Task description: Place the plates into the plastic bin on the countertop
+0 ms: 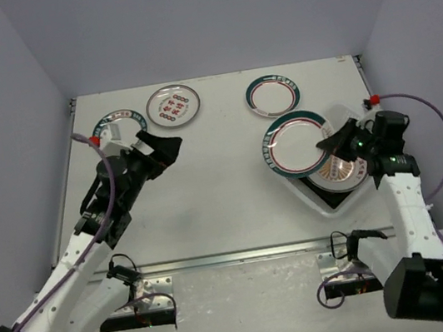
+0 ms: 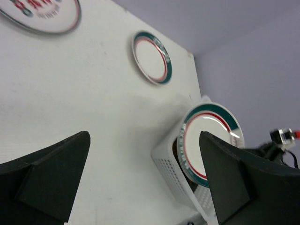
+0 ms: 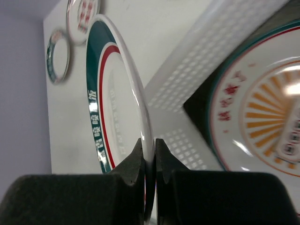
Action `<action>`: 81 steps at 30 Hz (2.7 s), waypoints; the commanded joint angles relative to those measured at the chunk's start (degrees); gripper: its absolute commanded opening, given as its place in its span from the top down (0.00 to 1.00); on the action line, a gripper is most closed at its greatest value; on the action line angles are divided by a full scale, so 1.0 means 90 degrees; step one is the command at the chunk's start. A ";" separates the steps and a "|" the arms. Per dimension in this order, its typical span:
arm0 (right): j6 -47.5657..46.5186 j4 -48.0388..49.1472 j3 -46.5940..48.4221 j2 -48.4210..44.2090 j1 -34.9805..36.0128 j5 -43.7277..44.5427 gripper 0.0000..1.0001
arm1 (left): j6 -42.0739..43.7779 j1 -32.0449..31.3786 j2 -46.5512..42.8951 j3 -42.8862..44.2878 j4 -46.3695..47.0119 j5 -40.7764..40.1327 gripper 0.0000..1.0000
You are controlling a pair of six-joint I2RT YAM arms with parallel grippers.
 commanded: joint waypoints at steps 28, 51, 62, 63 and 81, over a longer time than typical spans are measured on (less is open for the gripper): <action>-0.0182 -0.0854 -0.0691 -0.1020 -0.3252 0.1261 0.13 | 0.0853 0.0170 0.0357 -0.0594 -0.0461 0.1178 0.00; -0.1210 -0.2152 0.1090 0.0100 -0.1534 0.3106 0.01 | 0.0219 0.0174 0.1283 0.0004 -0.0810 0.0181 0.00; 0.0303 0.0183 0.0623 -0.0689 -0.1425 -0.2219 0.01 | -0.1092 0.1928 0.1289 -0.0148 -0.1202 -0.0848 0.00; 0.1184 0.1597 0.0090 -0.0734 -0.1323 -0.2843 0.01 | -0.1190 0.2426 0.1296 -0.0187 -0.1077 -0.0845 0.00; -0.0215 -0.0399 0.0919 -0.1928 0.2060 -0.2000 0.01 | -0.2888 0.4325 0.5410 0.0442 0.2454 -0.0267 0.01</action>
